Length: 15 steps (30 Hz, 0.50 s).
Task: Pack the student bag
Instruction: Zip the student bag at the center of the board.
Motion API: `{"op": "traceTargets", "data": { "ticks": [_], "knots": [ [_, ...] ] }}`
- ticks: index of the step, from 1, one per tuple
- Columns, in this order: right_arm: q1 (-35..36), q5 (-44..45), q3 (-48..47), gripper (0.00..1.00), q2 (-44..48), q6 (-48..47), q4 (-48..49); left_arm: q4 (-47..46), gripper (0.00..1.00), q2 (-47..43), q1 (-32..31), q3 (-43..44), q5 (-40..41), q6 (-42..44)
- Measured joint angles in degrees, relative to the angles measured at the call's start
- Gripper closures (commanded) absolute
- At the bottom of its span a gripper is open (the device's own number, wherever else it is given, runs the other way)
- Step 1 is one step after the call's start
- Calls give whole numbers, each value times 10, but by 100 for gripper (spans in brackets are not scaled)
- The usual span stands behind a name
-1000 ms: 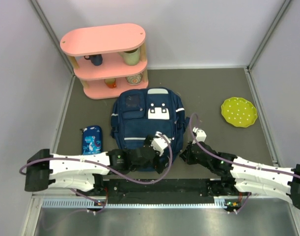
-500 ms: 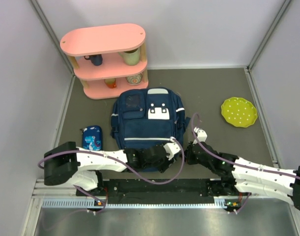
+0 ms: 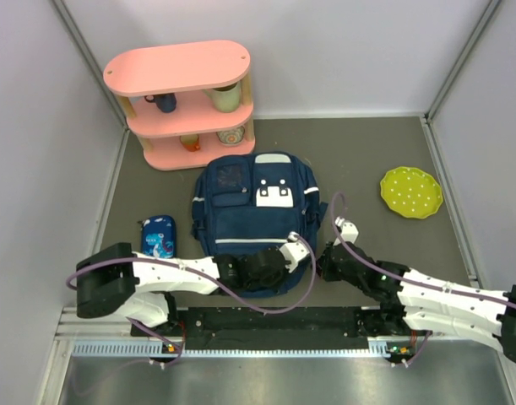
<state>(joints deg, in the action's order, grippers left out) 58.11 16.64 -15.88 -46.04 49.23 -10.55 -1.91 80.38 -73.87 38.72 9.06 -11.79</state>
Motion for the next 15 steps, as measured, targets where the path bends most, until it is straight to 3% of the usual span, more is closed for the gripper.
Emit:
{"op": "traceTargets", "data": {
  "ticks": [15],
  "knots": [
    [-167, -70, -56, 100, -82, -76, 17, 7, 100, -210, -1, -141, 28, -139]
  ]
}}
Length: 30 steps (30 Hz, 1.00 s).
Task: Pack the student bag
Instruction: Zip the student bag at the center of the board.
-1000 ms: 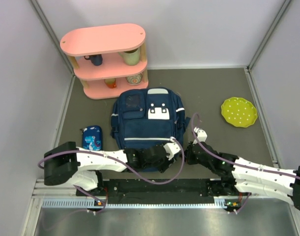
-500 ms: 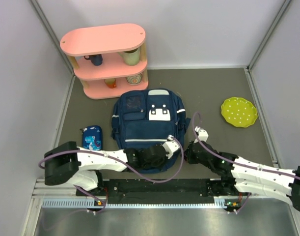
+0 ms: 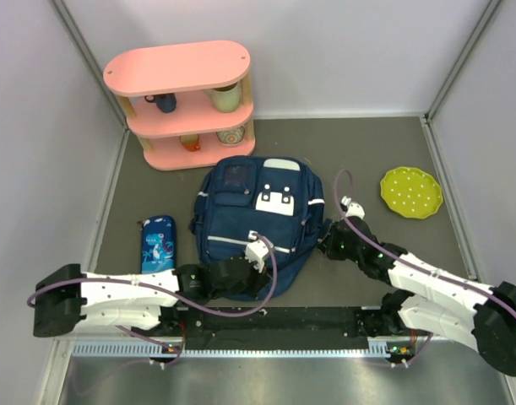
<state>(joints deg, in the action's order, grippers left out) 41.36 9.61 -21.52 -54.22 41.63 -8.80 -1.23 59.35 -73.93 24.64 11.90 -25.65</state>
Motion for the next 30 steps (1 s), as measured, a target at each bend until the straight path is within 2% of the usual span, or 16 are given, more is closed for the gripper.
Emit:
{"op": "traceTargets", "data": {
  "ticks": [7, 13, 18, 27, 30],
  "knots": [
    [-46, -36, -20, 100, -73, -19, 40, 33, 100, -87, 0, -29, 18, -24],
    [-52, -44, -20, 100, -71, -9, 44, 43, 100, -107, 0, -37, 25, -28],
    [-55, -36, 17, 100, 8, 26, 31, 34, 100, -88, -2, -37, 25, -30],
    [-61, 38, 31, 99, 177, 114, -122, -11, 100, 11, -4, 0, 32, -24],
    [-66, 48, 35, 82, 183, 130, -145, -12, 100, 50, 1, 20, 36, -21]
  ]
}}
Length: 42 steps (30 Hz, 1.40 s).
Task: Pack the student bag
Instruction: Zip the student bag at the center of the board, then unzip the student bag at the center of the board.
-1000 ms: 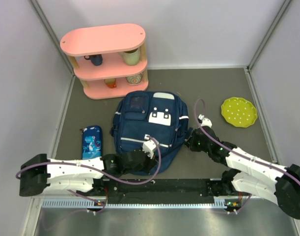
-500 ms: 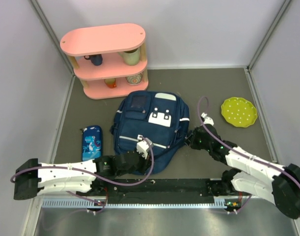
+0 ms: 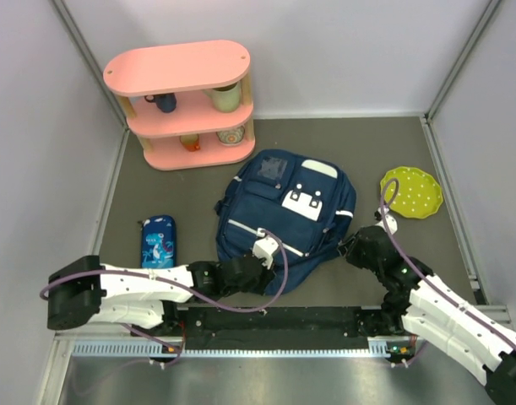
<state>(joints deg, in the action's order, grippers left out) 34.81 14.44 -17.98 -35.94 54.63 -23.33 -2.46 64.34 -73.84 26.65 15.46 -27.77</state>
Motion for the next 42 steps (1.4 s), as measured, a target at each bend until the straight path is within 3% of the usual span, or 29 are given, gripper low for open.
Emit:
{"op": "traceTargets", "data": {
  "ticks": [2, 4, 5, 7, 8, 11, 15, 20, 26, 30, 35, 40, 42],
  "knots": [
    [-5, 3, 0, 67, -10, -2, -8, 3, 100, 19, 6, 9, 0, 3],
    [-13, 7, 0, 60, -16, -9, -27, 8, 100, 26, 10, 10, -4, 9],
    [-16, 7, 0, 50, -15, -14, -39, 8, 100, 27, 12, 10, -11, 12],
    [-19, -7, 0, 44, 0, -23, -60, 5, 100, 27, 15, 9, -27, 23],
    [-20, -17, -1, 37, 14, -28, -69, 5, 100, 27, 16, 9, -33, 24],
    [-20, -46, -5, 33, 60, -40, -87, 3, 90, 28, 21, 9, -60, 31],
    [-20, -71, -46, 32, 94, -62, -109, -4, 85, 49, 26, 11, -102, 32],
    [-20, -76, -111, 43, 41, -94, -106, -29, 82, 105, 28, 31, -165, 23],
    [-20, -44, -165, 51, -84, -166, -83, -63, 100, 158, 28, 49, -205, 6],
    [-20, -4, -172, 50, -130, -233, -54, -59, 100, 162, 25, 51, -191, -11],
    [-21, -7, -190, 49, -158, -304, -16, -18, 100, 148, 12, 58, -113, -54],
    [-22, -57, -219, 46, -220, -378, 15, 53, 100, 70, 38, 30, -55, -82],
    [-22, -78, -225, 45, -241, -400, 15, 82, 93, 27, 60, 14, -42, -85]
  ]
}}
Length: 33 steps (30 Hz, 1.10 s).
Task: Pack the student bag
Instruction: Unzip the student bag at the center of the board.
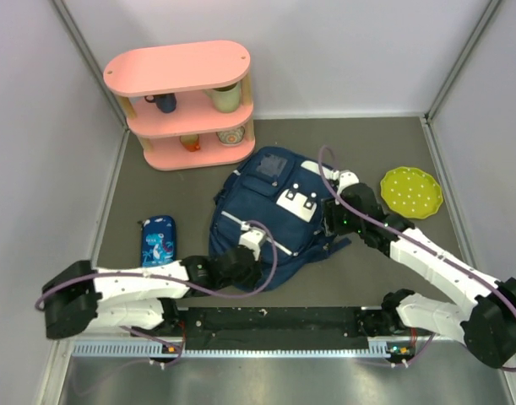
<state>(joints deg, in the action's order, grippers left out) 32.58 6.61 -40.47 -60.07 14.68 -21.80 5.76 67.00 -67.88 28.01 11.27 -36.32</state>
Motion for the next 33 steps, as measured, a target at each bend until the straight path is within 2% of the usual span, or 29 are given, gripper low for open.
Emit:
{"op": "traceTargets", "data": {
  "ticks": [2, 3, 4, 7, 8, 14, 20, 24, 26, 29, 30, 31, 32, 33],
  "knots": [
    [0, -23, -2, 44, -18, -20, 3, 31, 85, -57, 23, -21, 14, 1],
    [0, -32, -2, 43, -22, -28, 4, 43, 74, -79, 26, -27, 21, 2],
    [0, -46, -2, 43, -28, -37, 5, 57, 54, -101, 33, -32, 27, 1],
    [0, -79, -5, 43, -45, -61, 12, 107, 42, -173, 42, -40, 57, -9],
    [0, -89, -6, 43, -52, -66, 19, 116, 34, -196, 47, -42, 60, -12],
    [0, -151, -9, 42, -92, -83, 59, 104, 31, -285, 57, -64, 23, -11],
    [0, -191, -13, 43, -138, -108, 72, 107, 30, -269, 57, -68, 6, -38],
    [0, -202, -14, 54, -163, -123, 73, 126, 29, -266, 57, -67, 28, -74],
    [0, -213, -16, 56, -171, -127, 73, 142, 27, -271, 57, -65, 50, -93],
    [-1, -225, -16, 69, -173, -130, 74, 167, 27, -288, 57, -63, 82, -114],
    [-1, -228, -16, 86, -172, -130, 74, 175, 27, -295, 57, -63, 90, -118],
    [-1, -230, -16, 95, -172, -132, 73, 179, 27, -299, 57, -63, 95, -120],
    [-1, -232, -16, 100, -171, -133, 73, 185, 27, -303, 57, -63, 101, -122],
    [-1, -243, -16, 100, -169, -129, 70, 189, 27, -305, 57, -63, 106, -125]
  ]
}}
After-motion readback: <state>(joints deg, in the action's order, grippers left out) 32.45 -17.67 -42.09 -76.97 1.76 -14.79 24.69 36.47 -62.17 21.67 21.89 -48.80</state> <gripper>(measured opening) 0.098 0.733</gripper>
